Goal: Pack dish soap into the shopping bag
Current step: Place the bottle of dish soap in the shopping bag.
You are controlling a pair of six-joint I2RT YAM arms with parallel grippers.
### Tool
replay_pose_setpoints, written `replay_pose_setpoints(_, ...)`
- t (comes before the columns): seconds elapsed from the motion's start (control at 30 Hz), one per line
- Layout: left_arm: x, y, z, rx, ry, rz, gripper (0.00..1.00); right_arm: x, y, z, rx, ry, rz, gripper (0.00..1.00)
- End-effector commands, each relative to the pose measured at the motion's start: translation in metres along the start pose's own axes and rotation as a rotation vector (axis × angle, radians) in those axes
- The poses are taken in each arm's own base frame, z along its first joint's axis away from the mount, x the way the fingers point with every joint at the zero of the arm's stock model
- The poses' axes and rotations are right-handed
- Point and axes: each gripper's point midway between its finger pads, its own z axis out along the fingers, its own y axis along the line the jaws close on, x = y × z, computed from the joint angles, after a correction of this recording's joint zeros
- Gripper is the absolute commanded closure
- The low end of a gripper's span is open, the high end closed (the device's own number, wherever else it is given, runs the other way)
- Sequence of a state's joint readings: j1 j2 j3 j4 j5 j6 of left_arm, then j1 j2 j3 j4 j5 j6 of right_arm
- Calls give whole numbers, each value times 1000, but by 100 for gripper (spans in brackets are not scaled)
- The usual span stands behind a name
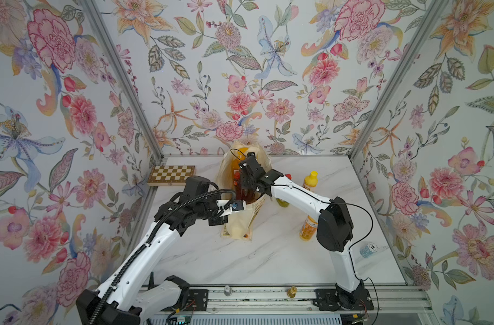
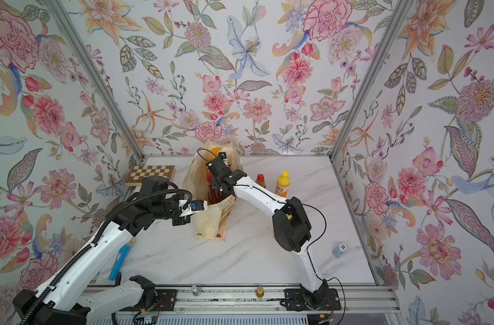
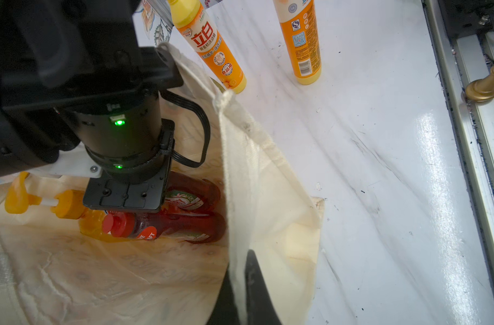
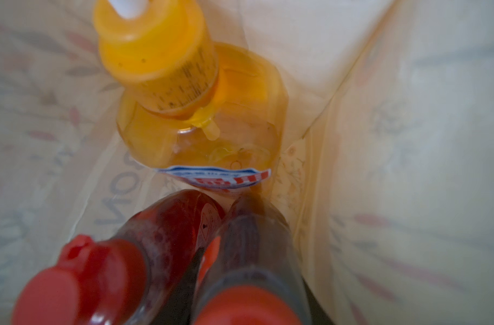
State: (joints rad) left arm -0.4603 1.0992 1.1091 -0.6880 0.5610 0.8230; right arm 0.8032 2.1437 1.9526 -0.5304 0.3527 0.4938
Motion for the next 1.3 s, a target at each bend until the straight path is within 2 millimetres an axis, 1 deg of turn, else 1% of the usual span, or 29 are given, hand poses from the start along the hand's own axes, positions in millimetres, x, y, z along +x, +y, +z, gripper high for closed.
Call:
replay_pose_setpoints(0.0,-7,5,-16,-28,7,-7,100,-23,-28,4,117,-57,-8,100)
replay_pose_setpoints(0.23,-7,1,-18,-9,13,-11,100,-18,-39,13,180,-41,-40,100)
replay_pose_setpoints(0.37,-6,-2,-17,4,16,-19,100,-9,-46,22,221,-23,-75,100)
replay_pose_setpoints(0.5,-2,-4,-17,11,31,-30,100,-4,-56,26,283,-10,-109,100)
replay_pose_setpoints(0.57,-2,-4,-17,10,33,-32,100,-1,-56,28,278,0,-110,100)
replay_pose_setpoints(0.73,-1,-4,-17,4,35,-33,100,7,-46,34,228,30,-93,98)
replay_pose_setpoints(0.83,-4,-5,-19,6,22,-24,100,6,-44,34,223,28,-97,100)
replay_pose_setpoints(0.97,-7,-4,-25,-11,17,-17,100,-6,-60,26,313,8,-124,100)
replay_pose_setpoints(1.1,-6,-4,-26,-16,21,-22,100,-12,-70,25,319,9,-114,100)
replay_pose_setpoints(1.17,-5,-5,-24,-14,20,-29,100,-8,-68,28,298,25,-107,100)
replay_pose_setpoints(1.27,-3,-4,-20,-14,19,-48,100,4,-58,35,263,54,-100,99)
